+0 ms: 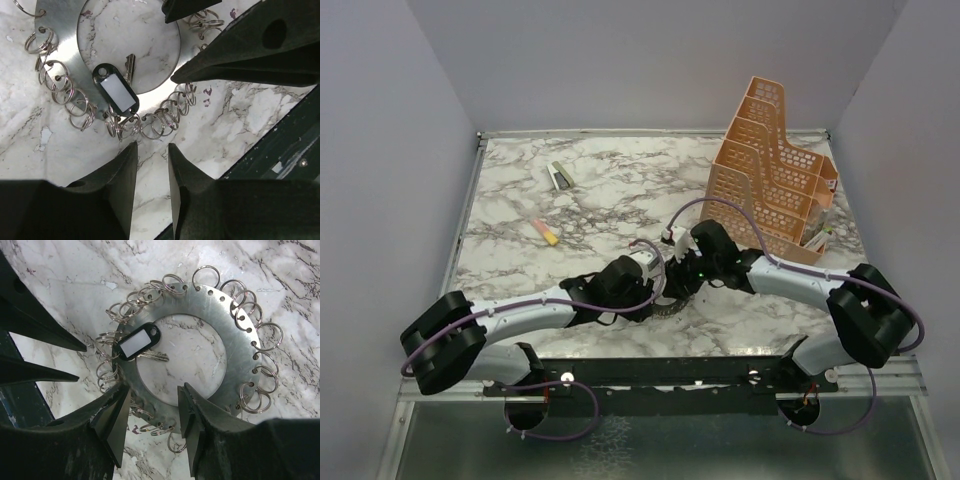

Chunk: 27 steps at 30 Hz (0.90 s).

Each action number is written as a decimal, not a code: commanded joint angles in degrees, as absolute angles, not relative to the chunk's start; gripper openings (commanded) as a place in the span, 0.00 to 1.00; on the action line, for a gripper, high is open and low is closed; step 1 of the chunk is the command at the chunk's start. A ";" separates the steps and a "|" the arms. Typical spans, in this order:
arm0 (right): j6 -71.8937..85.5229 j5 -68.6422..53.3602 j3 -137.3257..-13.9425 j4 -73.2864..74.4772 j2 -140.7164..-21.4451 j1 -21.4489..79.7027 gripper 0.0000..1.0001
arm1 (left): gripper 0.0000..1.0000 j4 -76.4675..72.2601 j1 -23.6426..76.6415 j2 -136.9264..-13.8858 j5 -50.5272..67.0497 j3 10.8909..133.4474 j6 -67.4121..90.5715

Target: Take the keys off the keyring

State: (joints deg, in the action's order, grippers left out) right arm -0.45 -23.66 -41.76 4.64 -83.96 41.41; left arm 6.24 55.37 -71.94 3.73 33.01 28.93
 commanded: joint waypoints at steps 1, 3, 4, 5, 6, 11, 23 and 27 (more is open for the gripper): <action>-0.18 -25.61 -40.87 1.44 -81.76 41.57 0.51 | 0.33 5.51 57.12 -74.22 -2.83 35.01 26.24; -0.16 -25.56 -40.84 1.57 -81.80 41.57 0.51 | 0.33 5.48 57.61 -75.05 -4.43 35.59 25.33; -0.15 -25.57 -40.79 1.58 -81.97 41.57 0.51 | 0.33 5.40 57.84 -75.53 -5.21 35.85 24.91; -0.17 -25.58 -40.86 1.66 -82.12 41.57 0.51 | 0.33 5.21 57.98 -75.97 -5.68 36.07 24.49; -0.14 -25.62 -40.89 1.75 -82.30 41.57 0.51 | 0.33 5.05 58.20 -76.48 -6.01 36.20 24.03; -0.17 -25.60 -40.72 1.78 -82.20 41.57 0.51 | 0.33 3.61 58.62 -77.90 -6.71 36.28 22.94; -0.18 -26.73 -40.79 1.77 -82.95 41.57 0.51 | 0.29 1.35 58.62 -79.48 -6.03 34.91 22.95; -0.18 -26.81 -40.69 1.67 -82.90 41.57 0.51 | 0.29 1.81 58.62 -79.75 -6.06 34.87 22.69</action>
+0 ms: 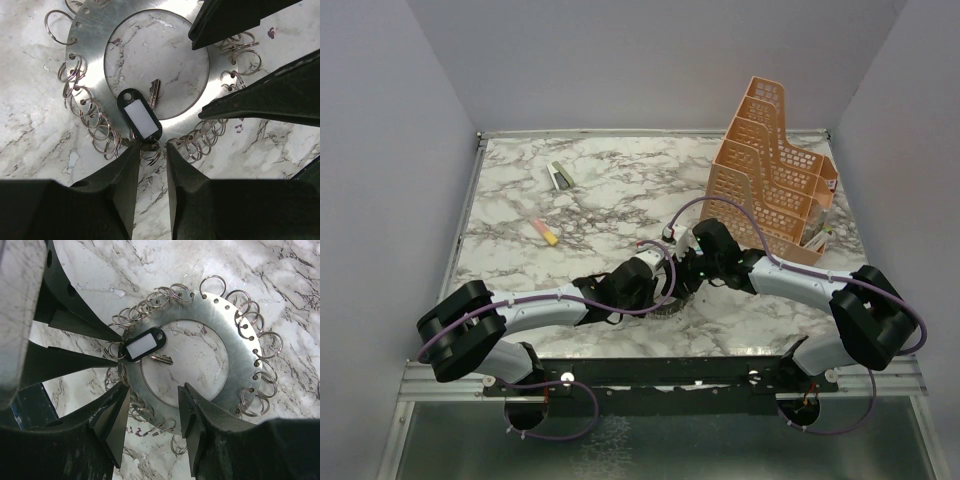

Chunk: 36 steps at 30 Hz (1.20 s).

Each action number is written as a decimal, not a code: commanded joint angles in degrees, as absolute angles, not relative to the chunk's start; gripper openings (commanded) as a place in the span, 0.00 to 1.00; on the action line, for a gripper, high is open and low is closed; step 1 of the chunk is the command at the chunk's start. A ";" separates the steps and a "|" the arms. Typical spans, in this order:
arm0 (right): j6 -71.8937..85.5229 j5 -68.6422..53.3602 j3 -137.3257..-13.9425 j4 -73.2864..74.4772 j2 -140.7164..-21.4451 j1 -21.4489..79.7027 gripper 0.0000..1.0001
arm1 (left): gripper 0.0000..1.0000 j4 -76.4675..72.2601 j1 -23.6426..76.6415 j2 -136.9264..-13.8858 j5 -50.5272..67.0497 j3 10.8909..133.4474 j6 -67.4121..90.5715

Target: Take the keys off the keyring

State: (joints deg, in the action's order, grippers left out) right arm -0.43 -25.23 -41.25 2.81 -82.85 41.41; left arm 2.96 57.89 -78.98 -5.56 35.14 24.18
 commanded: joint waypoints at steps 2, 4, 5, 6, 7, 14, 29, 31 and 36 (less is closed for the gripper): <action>-0.18 -26.94 -40.70 1.60 -82.90 41.57 0.51 | 0.28 2.29 58.70 -79.84 -6.13 34.99 22.47; -0.18 -27.11 -40.70 1.50 -83.01 41.57 0.51 | 0.26 3.05 58.86 -79.92 -6.43 35.34 22.26; -0.18 -27.15 -40.69 1.49 -83.03 41.57 0.51 | 0.26 3.59 59.00 -79.97 -6.63 35.52 22.10; -0.18 -27.16 -40.76 1.49 -83.02 41.57 0.51 | 0.25 4.07 59.12 -79.92 -6.82 35.70 21.87; -0.18 -27.16 -40.70 1.49 -83.07 41.57 0.51 | 0.24 4.57 59.27 -79.90 -7.04 35.87 21.74; -0.18 -27.68 -40.74 1.24 -83.23 41.57 0.51 | 0.23 6.32 60.02 -80.27 -8.16 36.60 20.98; -0.18 -28.72 -40.64 0.82 -83.54 41.57 0.51 | 0.20 7.91 60.64 -81.51 -9.49 37.71 19.88; -0.13 -29.18 -40.60 0.83 -83.52 41.57 0.51 | 0.15 8.06 60.64 -81.03 -9.38 37.82 19.74; -0.18 -30.02 -40.18 0.52 -82.98 41.57 0.51 | 0.00 9.60 60.66 -78.08 -9.32 38.43 18.10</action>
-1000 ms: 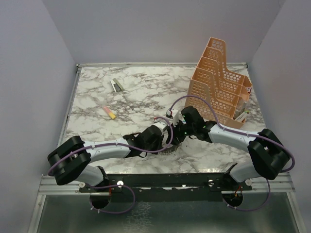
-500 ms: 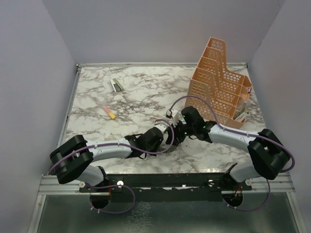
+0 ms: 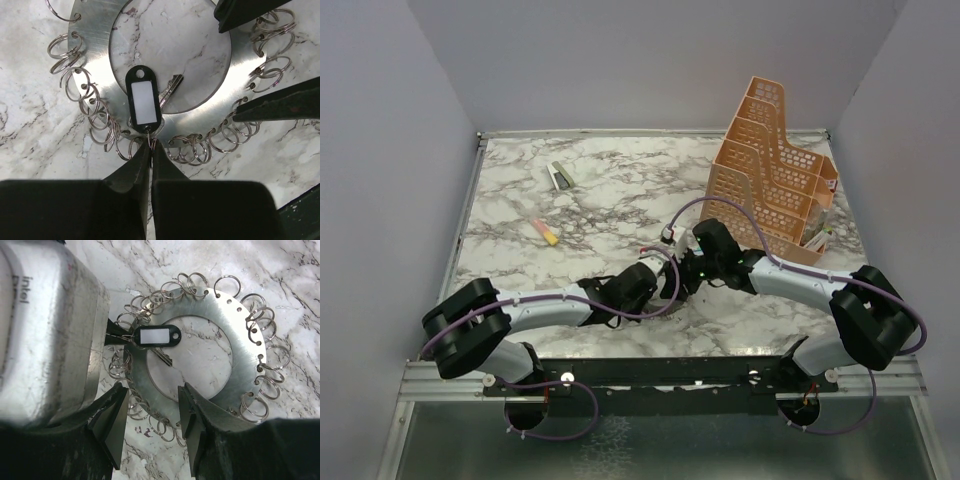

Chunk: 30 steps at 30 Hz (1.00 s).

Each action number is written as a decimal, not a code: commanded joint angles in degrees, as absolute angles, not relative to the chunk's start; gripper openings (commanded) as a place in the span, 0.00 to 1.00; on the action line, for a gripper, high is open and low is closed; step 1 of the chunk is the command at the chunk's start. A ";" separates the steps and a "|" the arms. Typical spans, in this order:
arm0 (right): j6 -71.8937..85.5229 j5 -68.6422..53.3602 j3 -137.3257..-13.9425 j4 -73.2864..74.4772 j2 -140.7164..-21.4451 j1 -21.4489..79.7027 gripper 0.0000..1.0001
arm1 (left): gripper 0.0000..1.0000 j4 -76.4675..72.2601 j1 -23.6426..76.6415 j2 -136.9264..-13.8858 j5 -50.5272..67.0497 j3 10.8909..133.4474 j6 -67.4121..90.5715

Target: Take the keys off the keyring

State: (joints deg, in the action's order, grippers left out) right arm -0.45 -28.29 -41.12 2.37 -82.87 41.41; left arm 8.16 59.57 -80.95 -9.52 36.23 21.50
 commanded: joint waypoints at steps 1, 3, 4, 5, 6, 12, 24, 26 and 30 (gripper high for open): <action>-0.18 -30.24 -39.92 -0.31 -82.64 41.57 0.51 | 0.00 9.90 60.67 -77.41 -9.32 38.63 17.38; 1.76 -30.36 -39.08 -2.06 -81.50 41.57 0.51 | 0.00 10.73 60.66 -75.77 -9.72 38.92 15.56; 1.94 -30.34 -38.73 -2.55 -80.74 41.57 0.51 | 0.00 11.24 60.65 -74.96 -9.89 39.20 14.57; 2.21 -30.26 -38.34 -3.02 -79.98 41.57 0.51 | 0.00 11.80 60.64 -74.06 -9.97 39.83 13.49; 2.40 -30.17 -37.91 -3.48 -79.05 41.57 0.52 | 0.00 12.26 60.64 -73.18 -10.01 40.29 12.34; 2.12 -30.36 -34.02 -7.19 -71.13 41.57 0.51 | 0.00 13.67 60.56 -68.54 -6.91 44.38 3.75; -1.64 -26.53 -26.78 -12.32 -51.82 41.57 0.52 | 0.00 20.16 54.84 -68.31 13.97 54.41 -17.39; -2.16 -25.28 -25.56 -13.69 -49.96 41.57 0.52 | 0.00 20.37 52.38 -68.37 19.20 55.02 -19.31; -2.91 -25.93 -23.31 -16.55 -47.97 41.57 0.51 | 0.00 19.46 49.34 -68.08 27.19 54.24 -20.46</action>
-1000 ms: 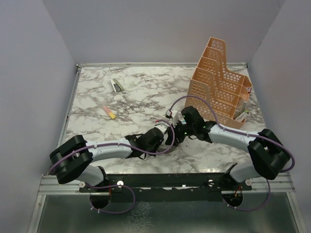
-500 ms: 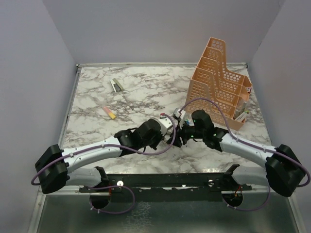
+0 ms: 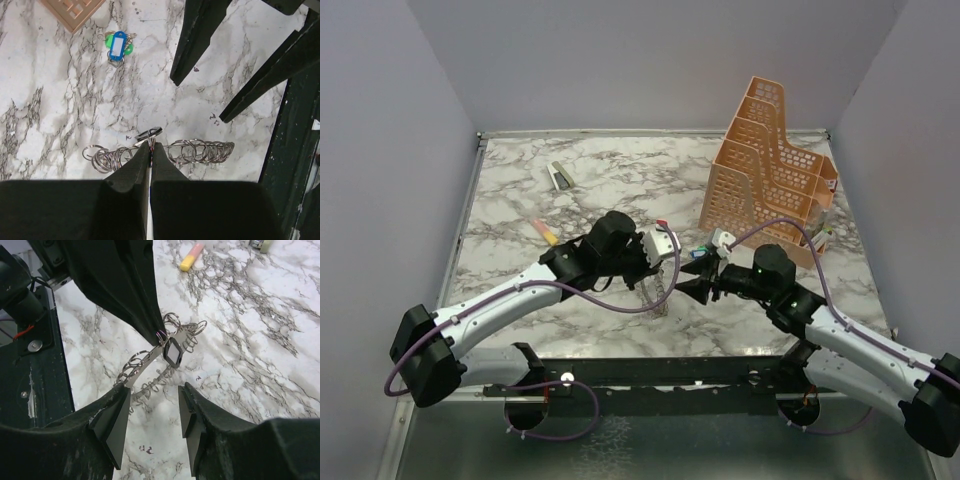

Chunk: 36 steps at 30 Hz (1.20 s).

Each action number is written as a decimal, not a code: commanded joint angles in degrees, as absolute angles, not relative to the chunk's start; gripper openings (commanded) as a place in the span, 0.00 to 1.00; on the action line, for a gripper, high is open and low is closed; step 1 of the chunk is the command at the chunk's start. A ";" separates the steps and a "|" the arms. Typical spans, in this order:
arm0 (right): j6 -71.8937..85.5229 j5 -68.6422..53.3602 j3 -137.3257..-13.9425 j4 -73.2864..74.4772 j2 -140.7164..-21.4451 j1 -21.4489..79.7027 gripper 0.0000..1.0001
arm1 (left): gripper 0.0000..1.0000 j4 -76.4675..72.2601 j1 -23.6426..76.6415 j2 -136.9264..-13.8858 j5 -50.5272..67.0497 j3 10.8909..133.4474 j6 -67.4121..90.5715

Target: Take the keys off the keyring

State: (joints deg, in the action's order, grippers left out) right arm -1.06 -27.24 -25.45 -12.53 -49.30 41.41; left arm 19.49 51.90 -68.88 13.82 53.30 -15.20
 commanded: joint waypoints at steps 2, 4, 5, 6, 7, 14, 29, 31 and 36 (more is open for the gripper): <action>-3.16 -27.09 -22.47 -18.35 -47.90 41.57 0.51 | 0.00 18.05 48.83 -67.24 28.98 52.85 -20.19; -3.17 -27.65 -21.68 -20.57 -48.26 41.57 0.51 | 0.00 16.75 48.55 -66.31 30.14 51.46 -19.87; -3.21 -27.68 -21.15 -21.84 -48.56 41.57 0.51 | 0.00 16.42 48.52 -66.03 30.78 50.96 -19.87; -3.29 -27.62 -20.77 -22.96 -48.91 41.57 0.51 | 0.00 16.24 48.44 -65.74 31.19 50.58 -19.80; -3.41 -27.60 -20.48 -24.01 -49.37 41.62 0.50 | 0.00 16.18 48.43 -65.61 31.50 50.32 -19.78; -4.35 -33.41 -19.92 -28.91 -53.10 41.57 0.50 | 0.00 15.13 48.47 -65.44 31.91 49.32 -18.81; -2.65 -39.62 -20.29 -33.72 -59.23 41.60 0.51 | 0.00 13.76 48.43 -66.45 33.12 49.22 -17.49; -2.68 -38.98 -20.34 -33.75 -60.02 41.58 0.50 | 0.00 13.71 48.42 -66.53 33.29 49.22 -17.47; -2.91 -37.18 -19.55 -35.59 -61.07 41.57 0.40 | 0.00 13.57 48.40 -66.19 34.34 49.13 -17.56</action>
State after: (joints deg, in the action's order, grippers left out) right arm -2.92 -37.23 -20.21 -32.03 -60.51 41.41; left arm 15.90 48.71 -66.65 30.83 49.69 -17.82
